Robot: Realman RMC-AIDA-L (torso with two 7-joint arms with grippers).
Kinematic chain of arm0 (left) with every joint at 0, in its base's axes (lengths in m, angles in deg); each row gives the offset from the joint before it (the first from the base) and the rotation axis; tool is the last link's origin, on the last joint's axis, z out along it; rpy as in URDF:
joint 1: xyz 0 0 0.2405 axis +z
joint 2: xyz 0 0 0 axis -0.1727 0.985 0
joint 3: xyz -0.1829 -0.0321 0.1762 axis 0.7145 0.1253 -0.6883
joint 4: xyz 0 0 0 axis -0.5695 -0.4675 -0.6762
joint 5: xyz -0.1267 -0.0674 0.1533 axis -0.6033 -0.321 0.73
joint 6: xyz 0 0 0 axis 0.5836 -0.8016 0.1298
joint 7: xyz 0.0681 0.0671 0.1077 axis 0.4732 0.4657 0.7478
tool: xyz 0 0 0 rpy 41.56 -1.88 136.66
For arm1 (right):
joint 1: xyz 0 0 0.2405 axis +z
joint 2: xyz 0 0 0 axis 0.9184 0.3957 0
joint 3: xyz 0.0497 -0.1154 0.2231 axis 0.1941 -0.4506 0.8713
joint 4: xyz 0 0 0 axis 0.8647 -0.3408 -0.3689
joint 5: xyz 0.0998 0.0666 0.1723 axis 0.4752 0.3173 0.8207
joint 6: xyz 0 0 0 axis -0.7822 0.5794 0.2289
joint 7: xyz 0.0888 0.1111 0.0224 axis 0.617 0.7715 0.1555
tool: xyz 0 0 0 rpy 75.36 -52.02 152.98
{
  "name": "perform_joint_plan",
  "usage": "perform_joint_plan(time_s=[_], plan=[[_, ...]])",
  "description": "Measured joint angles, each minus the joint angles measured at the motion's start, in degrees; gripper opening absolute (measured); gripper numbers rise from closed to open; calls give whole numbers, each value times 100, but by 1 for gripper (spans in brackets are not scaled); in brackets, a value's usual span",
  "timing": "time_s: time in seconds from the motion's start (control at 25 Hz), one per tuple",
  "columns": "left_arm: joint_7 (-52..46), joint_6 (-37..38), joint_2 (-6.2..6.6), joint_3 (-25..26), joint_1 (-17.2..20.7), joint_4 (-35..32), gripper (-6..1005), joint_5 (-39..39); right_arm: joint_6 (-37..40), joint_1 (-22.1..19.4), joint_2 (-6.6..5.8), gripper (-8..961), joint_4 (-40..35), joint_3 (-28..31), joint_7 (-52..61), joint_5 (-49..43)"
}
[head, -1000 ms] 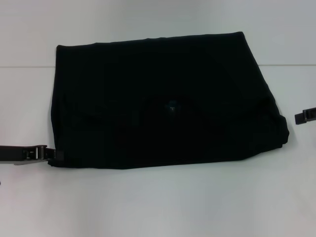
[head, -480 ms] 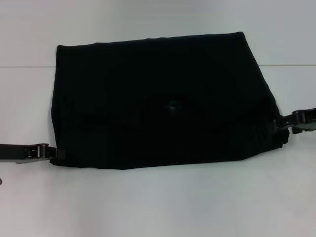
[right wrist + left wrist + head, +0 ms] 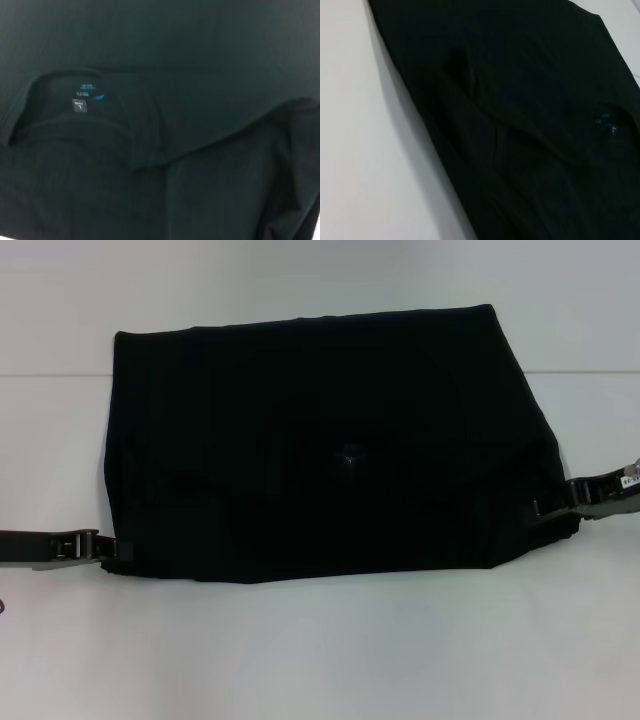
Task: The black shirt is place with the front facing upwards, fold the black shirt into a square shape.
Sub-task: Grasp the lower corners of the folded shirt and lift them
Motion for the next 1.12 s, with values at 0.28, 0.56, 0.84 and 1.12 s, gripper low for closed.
perform_joint_plan(time_s=[0.28,0.56,0.84,1.12], plan=[[2,29,9,7,0,0,105,-28,0,-41,-28,580,-34,-3,6,28],[-19,266,60,17,-43,27,114,-32,140,-44,-86,239,-44,36,-60,30],[-21,1444,263,-25,-102,36,123,13,1393,-183,-263,63,-229,11,-418,-8],[91,3316,462,-17,36,16,133,509,3041,-751,-349,63,-587,-170,-1235,-206]])
